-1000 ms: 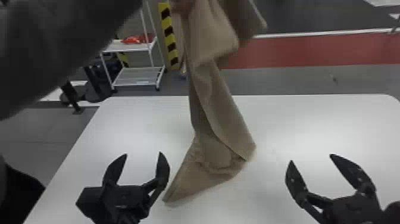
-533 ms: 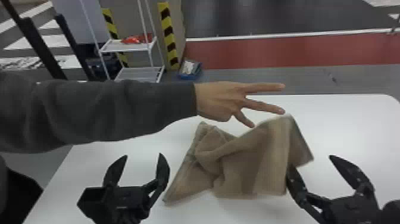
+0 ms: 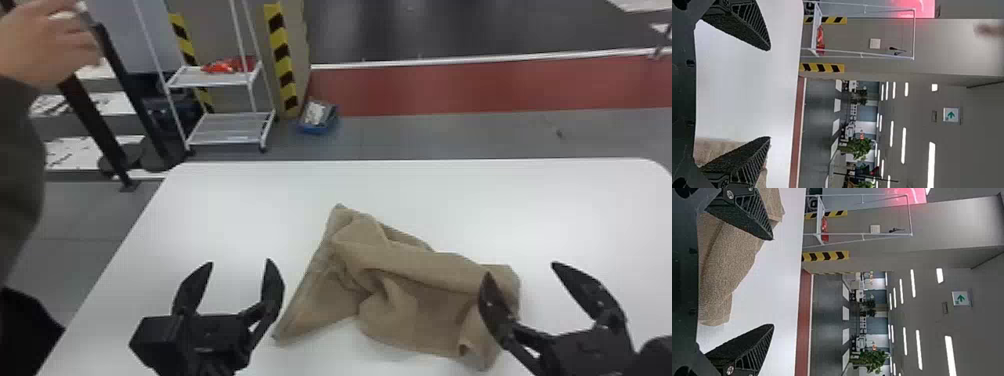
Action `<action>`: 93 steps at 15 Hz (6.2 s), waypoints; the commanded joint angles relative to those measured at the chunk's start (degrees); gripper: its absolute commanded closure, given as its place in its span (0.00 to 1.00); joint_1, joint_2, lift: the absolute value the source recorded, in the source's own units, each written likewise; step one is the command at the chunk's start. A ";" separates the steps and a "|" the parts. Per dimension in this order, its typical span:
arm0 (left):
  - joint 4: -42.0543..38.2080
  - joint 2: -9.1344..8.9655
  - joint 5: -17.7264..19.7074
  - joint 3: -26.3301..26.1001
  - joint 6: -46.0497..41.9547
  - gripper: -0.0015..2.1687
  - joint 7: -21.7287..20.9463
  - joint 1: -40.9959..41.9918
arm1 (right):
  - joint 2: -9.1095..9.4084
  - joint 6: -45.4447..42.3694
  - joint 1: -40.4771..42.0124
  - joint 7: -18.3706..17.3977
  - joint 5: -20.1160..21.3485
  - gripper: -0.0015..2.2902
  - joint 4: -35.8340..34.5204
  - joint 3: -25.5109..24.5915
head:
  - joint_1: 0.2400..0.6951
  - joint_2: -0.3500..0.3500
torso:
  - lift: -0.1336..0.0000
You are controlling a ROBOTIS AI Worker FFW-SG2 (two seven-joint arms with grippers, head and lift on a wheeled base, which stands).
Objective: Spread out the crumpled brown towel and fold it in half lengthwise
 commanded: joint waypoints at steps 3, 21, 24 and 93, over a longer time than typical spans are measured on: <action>0.15 0.00 0.01 0.00 -0.18 0.03 0.00 -0.10 | 0.32 0.00 0.00 0.09 0.00 0.04 0.14 0.00 | 1.00 0.71 | 0.07; 0.86 0.00 -0.08 -0.26 -0.18 0.03 0.09 -0.72 | 0.32 -0.17 -0.44 0.09 0.09 0.04 0.93 0.00 | 1.00 0.71 | 0.07; 0.86 0.00 -0.08 -0.35 -0.18 0.03 0.09 -0.72 | 0.32 -0.17 -0.36 0.09 0.18 0.04 0.93 0.00 | 1.00 0.71 | 0.07; 6.13 0.35 0.53 -1.32 0.53 0.03 0.09 -4.94 | -3.87 44.83 -26.99 32.78 34.54 0.62 -3.47 -23.55 | 1.00 0.29 | 0.07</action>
